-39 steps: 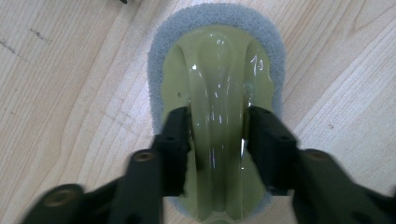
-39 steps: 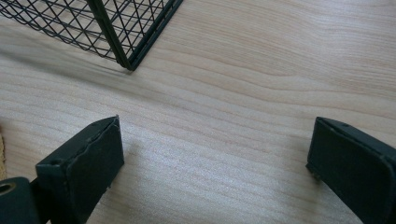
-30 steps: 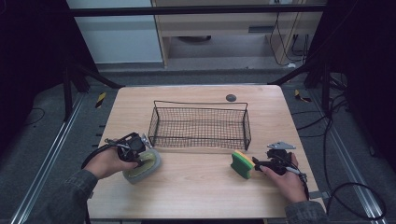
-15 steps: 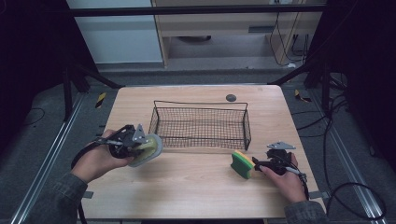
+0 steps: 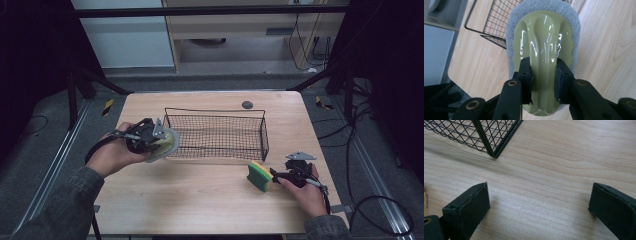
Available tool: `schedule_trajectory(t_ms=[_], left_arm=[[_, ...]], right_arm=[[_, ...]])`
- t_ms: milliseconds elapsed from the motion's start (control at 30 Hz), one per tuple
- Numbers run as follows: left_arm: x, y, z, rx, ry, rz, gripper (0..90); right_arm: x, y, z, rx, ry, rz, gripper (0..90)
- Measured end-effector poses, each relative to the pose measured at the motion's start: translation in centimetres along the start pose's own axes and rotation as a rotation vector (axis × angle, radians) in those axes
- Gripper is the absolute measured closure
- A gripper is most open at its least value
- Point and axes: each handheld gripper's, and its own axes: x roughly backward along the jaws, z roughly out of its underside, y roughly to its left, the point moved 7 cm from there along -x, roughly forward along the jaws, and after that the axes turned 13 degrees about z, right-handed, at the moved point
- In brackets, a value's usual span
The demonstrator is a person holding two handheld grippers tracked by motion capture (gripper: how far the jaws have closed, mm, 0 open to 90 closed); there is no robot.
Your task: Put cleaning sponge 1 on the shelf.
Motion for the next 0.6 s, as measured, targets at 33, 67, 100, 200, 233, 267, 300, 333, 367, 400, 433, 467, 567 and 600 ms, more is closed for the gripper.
schedule_trajectory(t_ms=[33, 67, 100, 200, 233, 267, 300, 333, 367, 400, 433, 467, 567, 600], left_arm=[[0.0, 0.2, -0.2, -0.001, -0.004, 0.002, 70.6], [0.0, 0.5, -0.5, -0.007, -0.006, 0.005, 70.6], [0.0, 0.8, -0.8, -0.014, -0.007, 0.007, 70.6], [0.0, 1.7, -1.7, -0.049, -0.008, 0.009, 70.6], [0.0, 2.1, -2.1, -0.055, -0.019, 0.011, 70.6], [0.1, 2.5, -2.5, -0.068, -0.021, 0.009, 70.6], [0.2, 2.7, -2.8, -0.076, -0.026, 0.012, 70.6], [0.2, 2.7, -2.8, -0.076, -0.026, 0.012, 70.6], [0.4, 3.2, -3.7, -0.104, -0.03, 0.013, 70.6], [0.5, 3.4, -4.1, -0.121, -0.032, 0.009, 70.6], [0.7, 3.5, -4.6, -0.138, -0.036, 0.008, 70.6], [0.8, 3.5, -5.0, -0.152, -0.041, 0.01, 70.6], [0.6, 3.6, -6.3, -0.197, -0.037, 0.017, 70.6], [0.4, 3.7, -6.7, -0.212, -0.027, 0.012, 70.6]], right_arm=[[0.0, 0.0, 0.0, -0.001, -0.001, -0.002, 3.0], [0.0, 0.0, 0.0, 0.0, -0.001, -0.003, 2.8], [0.0, 0.1, 0.0, 0.002, 0.001, -0.005, 2.4], [-0.1, 0.0, 0.0, 0.008, -0.001, -0.003, 2.4], [0.0, 0.0, 0.0, 0.005, 0.003, -0.003, 2.4], [0.0, 0.0, 0.0, 0.005, 0.003, -0.004, 2.3], [0.0, 0.0, 0.0, 0.005, 0.003, -0.005, 2.1], [0.0, 0.0, 0.0, 0.005, 0.003, -0.005, 2.1], [0.0, 0.1, 0.0, 0.006, 0.005, -0.01, 1.9], [0.0, 0.1, 0.0, 0.005, 0.004, -0.01, 1.9], [0.0, 0.1, 0.0, 0.005, 0.003, -0.01, 1.9], [-0.1, 0.1, 0.0, 0.007, 0.001, -0.009, 1.7], [-0.1, 0.2, 0.0, 0.004, 0.001, -0.009, 1.4], [-0.1, 0.2, 0.0, 0.003, 0.003, -0.009, 1.4]])
